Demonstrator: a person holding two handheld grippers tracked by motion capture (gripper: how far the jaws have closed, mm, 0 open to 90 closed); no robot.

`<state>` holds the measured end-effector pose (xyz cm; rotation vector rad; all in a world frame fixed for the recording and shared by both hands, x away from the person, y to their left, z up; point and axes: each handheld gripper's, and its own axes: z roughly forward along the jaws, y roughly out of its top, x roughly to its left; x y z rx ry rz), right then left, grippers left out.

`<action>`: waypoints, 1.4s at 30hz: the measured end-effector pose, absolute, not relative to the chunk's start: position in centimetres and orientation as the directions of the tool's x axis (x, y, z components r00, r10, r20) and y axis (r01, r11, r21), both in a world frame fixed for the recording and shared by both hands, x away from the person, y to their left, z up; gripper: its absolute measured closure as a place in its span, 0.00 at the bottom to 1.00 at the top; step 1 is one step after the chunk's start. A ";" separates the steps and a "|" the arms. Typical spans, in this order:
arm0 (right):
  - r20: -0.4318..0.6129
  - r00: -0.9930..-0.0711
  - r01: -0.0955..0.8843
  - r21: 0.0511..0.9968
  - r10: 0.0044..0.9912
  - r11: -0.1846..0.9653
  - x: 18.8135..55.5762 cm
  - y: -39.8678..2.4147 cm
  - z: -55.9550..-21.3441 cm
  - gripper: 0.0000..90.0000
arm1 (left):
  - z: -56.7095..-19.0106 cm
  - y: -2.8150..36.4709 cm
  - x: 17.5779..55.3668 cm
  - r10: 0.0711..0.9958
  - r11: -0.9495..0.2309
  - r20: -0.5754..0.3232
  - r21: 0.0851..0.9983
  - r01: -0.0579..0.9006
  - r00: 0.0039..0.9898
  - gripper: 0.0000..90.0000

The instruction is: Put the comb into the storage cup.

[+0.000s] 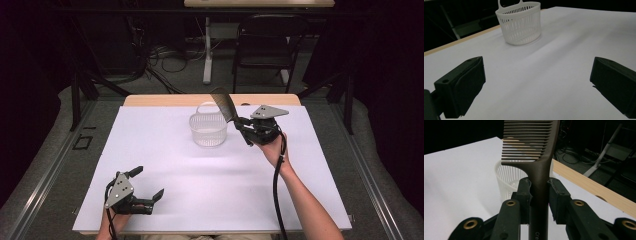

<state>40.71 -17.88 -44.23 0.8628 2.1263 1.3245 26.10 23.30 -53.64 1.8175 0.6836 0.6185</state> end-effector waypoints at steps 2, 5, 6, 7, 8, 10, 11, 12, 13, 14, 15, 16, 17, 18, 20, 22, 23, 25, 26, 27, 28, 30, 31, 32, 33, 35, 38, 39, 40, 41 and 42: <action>-0.071 -0.682 0.255 0.910 0.728 0.327 40.9 -18.0 -44.1 0.81 | -53.6 23.3 26.1 0.706 -0.286 0.092 0.944 0.164 0.703 0.00; -0.067 -0.684 0.253 0.912 0.727 0.323 41.1 -18.0 -44.0 0.81 | -53.6 23.3 26.1 0.707 -0.284 0.092 0.945 0.164 0.701 0.00; -0.067 -0.684 0.252 0.913 0.726 0.321 41.2 -18.0 -43.9 0.81 | -53.6 23.3 26.1 0.706 -0.287 0.094 0.944 0.163 0.702 0.00; -0.070 -0.684 0.249 0.913 0.726 0.323 41.2 -18.0 -43.9 0.81 | -53.6 23.3 26.1 0.707 -0.287 0.093 0.944 0.164 0.701 0.00; -0.073 -0.684 0.246 0.913 0.725 0.324 41.3 -17.9 -43.8 0.81 | -53.6 23.3 26.1 0.706 -0.286 0.092 0.944 0.164 0.702 0.00; -0.078 -0.684 0.239 0.915 0.725 0.324 41.4 -17.9 -43.7 0.81 | -53.6 23.3 26.1 0.707 -0.286 0.093 0.944 0.163 0.701 0.00; -0.078 -0.684 0.240 0.915 0.726 0.324 41.5 -17.9 -43.7 0.81 | -53.6 23.3 26.1 0.708 -0.284 0.091 0.945 0.164 0.701 0.00; -0.079 -0.684 0.239 0.915 0.725 0.325 41.6 -17.9 -43.7 0.81 | -53.6 23.3 26.1 0.708 -0.284 0.091 0.945 0.164 0.701 0.00; -0.081 -0.684 0.237 0.915 0.725 0.325 41.6 -17.9 -43.7 0.81 | -53.6 23.3 26.1 0.707 -0.287 0.094 0.944 0.162 0.701 0.00; -0.080 -0.684 0.238 0.915 0.725 0.325 41.7 -17.8 -43.6 0.81 | -53.7 23.3 26.1 0.707 -0.286 0.093 0.944 0.163 0.701 0.00; -0.080 -0.685 0.237 0.916 0.724 0.325 41.7 -17.8 -43.6 0.81 | -53.6 23.3 26.1 0.706 -0.287 0.094 0.944 0.163 0.702 0.00; -0.083 -0.686 0.234 0.915 0.723 0.327 41.8 -17.8 -43.5 0.81 | -53.6 23.3 26.1 0.707 -0.287 0.094 0.944 0.162 0.701 0.00; -0.084 -0.685 0.233 0.916 0.723 0.327 41.8 -17.7 -43.5 0.81 | -53.6 23.3 26.1 0.707 -0.287 0.095 0.944 0.162 0.701 0.00; -0.085 -0.686 0.232 0.916 0.723 0.327 41.9 -17.7 -43.5 0.81 | -53.6 23.3 26.1 0.707 -0.287 0.095 0.944 0.162 0.701 0.00; -0.087 -0.686 0.231 0.916 0.722 0.329 42.0 -17.6 -43.3 0.81 | -53.6 23.3 26.1 0.708 -0.285 0.093 0.945 0.162 0.700 0.00; -0.088 -0.686 0.227 0.917 0.722 0.328 42.1 -17.6 -43.2 0.81 | -53.7 23.3 26.1 0.708 -0.285 0.092 0.944 0.164 0.700 0.00; -0.088 -0.686 0.227 0.917 0.723 0.328 42.2 -17.6 -43.1 0.81 | -53.7 23.3 26.1 0.708 -0.285 0.092 0.944 0.164 0.700 0.00; -0.090 -0.686 0.226 0.917 0.722 0.330 42.3 -17.5 -43.1 0.81 | -53.7 23.3 26.1 0.709 -0.285 0.094 0.945 0.162 0.699 0.00; -0.093 -0.686 0.225 0.916 0.722 0.332 42.4 -17.5 -43.0 0.81 | -53.7 23.3 26.1 0.709 -0.283 0.091 0.945 0.163 0.700 0.00; -0.095 -0.686 0.224 0.916 0.721 0.334 42.4 -17.4 -43.0 0.81 | -53.6 23.3 26.1 0.708 -0.285 0.093 0.945 0.162 0.701 0.00; -0.096 -0.686 0.223 0.916 0.721 0.335 42.5 -17.4 -43.0 0.81 | -53.7 23.3 26.1 0.708 -0.286 0.095 0.944 0.161 0.700 0.00; -0.099 -0.686 0.223 0.914 0.721 0.339 42.6 -17.3 -43.0 0.81 | -53.6 23.3 26.1 0.709 -0.283 0.092 0.945 0.163 0.699 0.00; -0.099 -0.686 0.223 0.914 0.721 0.338 42.6 -17.3 -43.0 0.81 | -53.7 23.3 26.1 0.709 -0.283 0.092 0.945 0.162 0.700 0.00; -0.100 -0.686 0.222 0.914 0.720 0.339 42.7 -17.3 -43.0 0.81 | -53.7 23.3 26.1 0.708 -0.283 0.091 0.945 0.163 0.700 0.00; -0.102 -0.687 0.220 0.914 0.720 0.339 42.7 -17.2 -43.0 0.81 | -53.7 23.3 26.1 0.708 -0.283 0.091 0.945 0.163 0.700 0.00; -0.103 -0.688 0.216 0.916 0.718 0.338 42.8 -17.2 -42.9 0.81 | -53.7 23.3 26.1 0.708 -0.284 0.093 0.945 0.161 0.700 0.00; -0.103 -0.689 0.213 0.918 0.717 0.336 42.9 -17.1 -42.7 0.81 | -53.7 23.3 26.1 0.706 -0.287 0.095 0.944 0.161 0.702 0.00; -0.106 -0.688 0.211 0.917 0.718 0.338 43.0 -17.1 -42.7 0.81 | -53.7 23.3 26.1 0.708 -0.285 0.093 0.945 0.162 0.701 0.00; -0.106 -0.688 0.209 0.918 0.718 0.336 43.0 -17.1 -42.7 0.81 | -53.7 23.3 26.1 0.709 -0.282 0.090 0.946 0.163 0.700 0.00; -0.104 -0.689 0.209 0.919 0.717 0.333 43.1 -17.1 -42.7 0.81 | -53.7 23.3 26.1 0.709 -0.282 0.091 0.945 0.163 0.699 0.00; -0.103 -0.689 0.208 0.920 0.717 0.332 43.1 -17.0 -42.7 0.81 | -53.7 23.3 26.1 0.709 -0.283 0.092 0.945 0.163 0.700 0.00</action>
